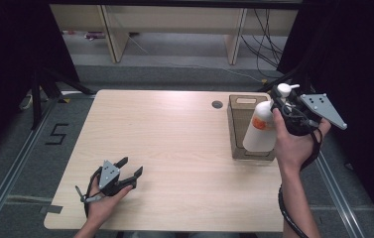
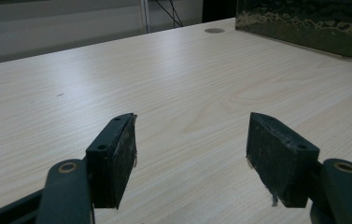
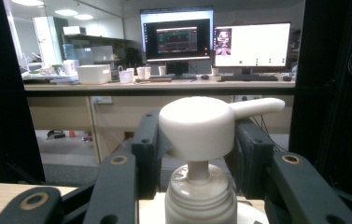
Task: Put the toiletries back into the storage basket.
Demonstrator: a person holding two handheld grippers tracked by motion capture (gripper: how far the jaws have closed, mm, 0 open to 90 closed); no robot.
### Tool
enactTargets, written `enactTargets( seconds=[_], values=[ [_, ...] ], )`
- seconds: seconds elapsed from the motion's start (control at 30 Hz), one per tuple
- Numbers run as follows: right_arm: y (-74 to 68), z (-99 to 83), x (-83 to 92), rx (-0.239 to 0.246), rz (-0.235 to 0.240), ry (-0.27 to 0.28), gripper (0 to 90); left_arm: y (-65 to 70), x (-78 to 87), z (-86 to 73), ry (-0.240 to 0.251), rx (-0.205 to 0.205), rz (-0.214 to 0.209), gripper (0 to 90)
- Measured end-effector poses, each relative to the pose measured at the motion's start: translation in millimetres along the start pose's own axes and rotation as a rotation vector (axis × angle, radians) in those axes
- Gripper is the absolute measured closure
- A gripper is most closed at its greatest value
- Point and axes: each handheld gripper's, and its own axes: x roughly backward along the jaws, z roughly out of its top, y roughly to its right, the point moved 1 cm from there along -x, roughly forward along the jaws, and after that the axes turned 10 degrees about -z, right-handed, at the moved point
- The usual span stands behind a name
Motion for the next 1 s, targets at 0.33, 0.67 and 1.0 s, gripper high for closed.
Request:
enactTargets(
  seconds=[0.33,0.67,1.0],
  values=[
    [-3.3,0.9,-8.4,-0.004,0.004,-0.005,59.7,0.4,1.0,0.2,-0.008,0.003,0.004,32.7],
    [-4.7,-3.8,-18.1,0.009,0.001,-0.014,59.7,0.0,0.9,0.3,-0.009,0.002,0.002,32.7],
    [-5.2,-9.4,-25.0,0.008,-0.002,-0.031,59.7,-0.1,1.0,0.2,-0.008,0.003,0.002,32.7]
  ],
)
